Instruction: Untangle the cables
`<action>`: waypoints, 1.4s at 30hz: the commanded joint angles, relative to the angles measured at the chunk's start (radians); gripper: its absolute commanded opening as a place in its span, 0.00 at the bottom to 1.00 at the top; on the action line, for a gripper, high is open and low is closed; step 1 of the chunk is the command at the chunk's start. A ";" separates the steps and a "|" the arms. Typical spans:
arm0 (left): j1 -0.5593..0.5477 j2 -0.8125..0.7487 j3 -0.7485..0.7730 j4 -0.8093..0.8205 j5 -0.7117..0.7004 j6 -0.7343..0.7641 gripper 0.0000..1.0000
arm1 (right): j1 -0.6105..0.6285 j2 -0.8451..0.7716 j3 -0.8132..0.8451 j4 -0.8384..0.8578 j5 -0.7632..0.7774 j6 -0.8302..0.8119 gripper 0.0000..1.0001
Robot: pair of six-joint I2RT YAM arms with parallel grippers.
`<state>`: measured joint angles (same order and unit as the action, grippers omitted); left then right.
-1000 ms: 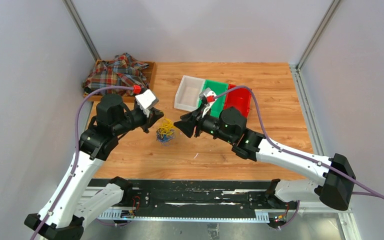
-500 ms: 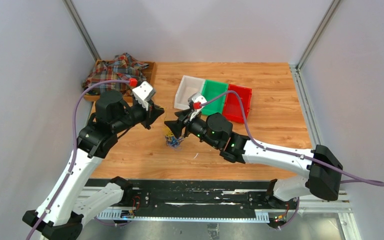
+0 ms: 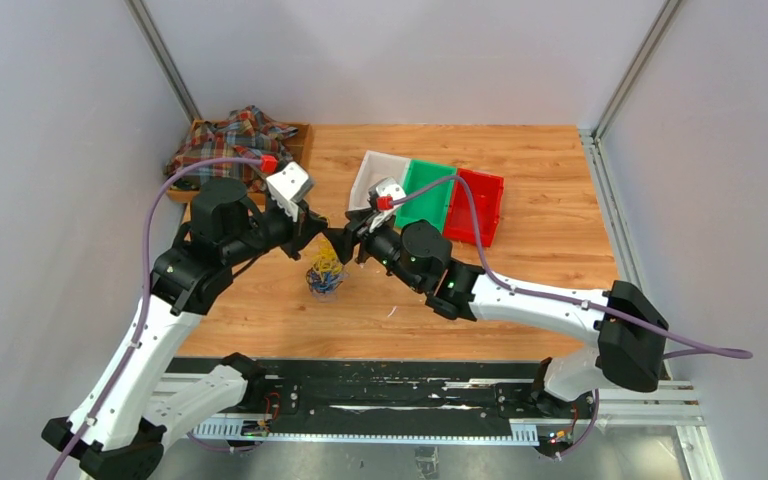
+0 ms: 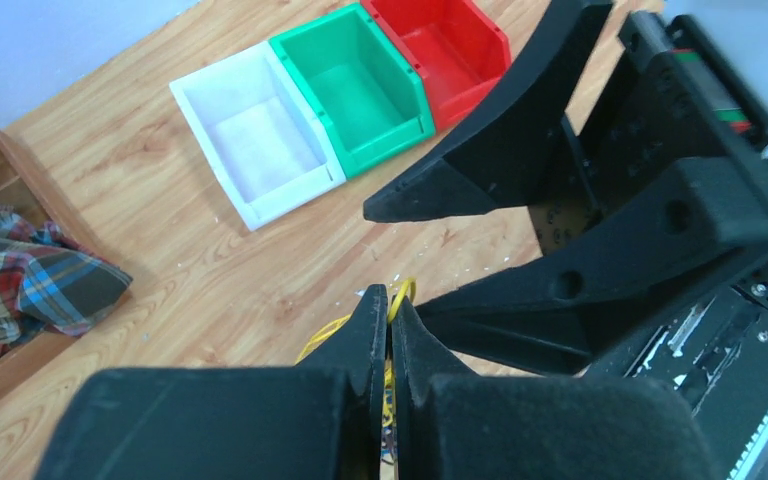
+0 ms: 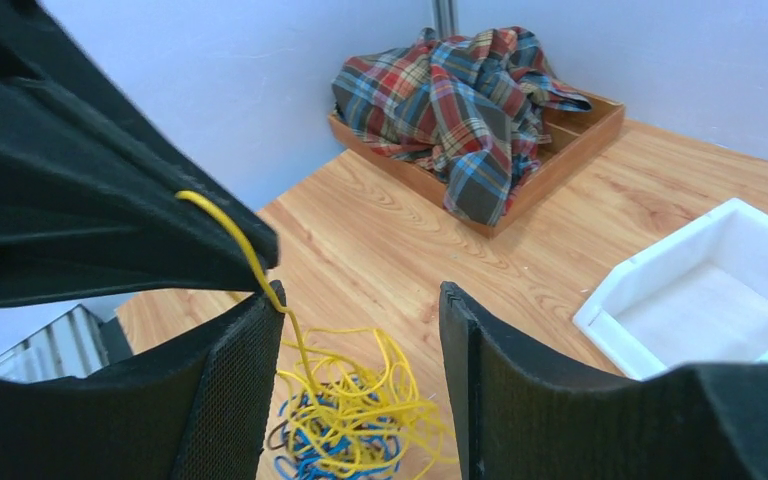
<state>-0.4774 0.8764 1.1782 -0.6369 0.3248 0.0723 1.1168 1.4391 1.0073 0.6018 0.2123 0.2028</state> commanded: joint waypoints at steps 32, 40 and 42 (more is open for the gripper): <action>-0.026 0.152 0.391 -0.085 0.349 -0.122 0.00 | 0.014 0.162 -0.170 0.238 0.280 0.010 0.56; -0.026 0.192 0.521 -0.085 0.301 -0.066 0.00 | 0.012 0.191 -0.268 0.249 0.311 0.063 0.54; -0.026 0.198 0.562 -0.086 0.275 -0.035 0.00 | 0.012 0.199 -0.289 0.249 0.313 0.075 0.54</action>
<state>-0.4942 1.0691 1.6615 -0.7433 0.6315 -0.0174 1.1213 1.6230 0.7532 0.8120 0.4847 0.2325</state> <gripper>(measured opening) 0.020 0.543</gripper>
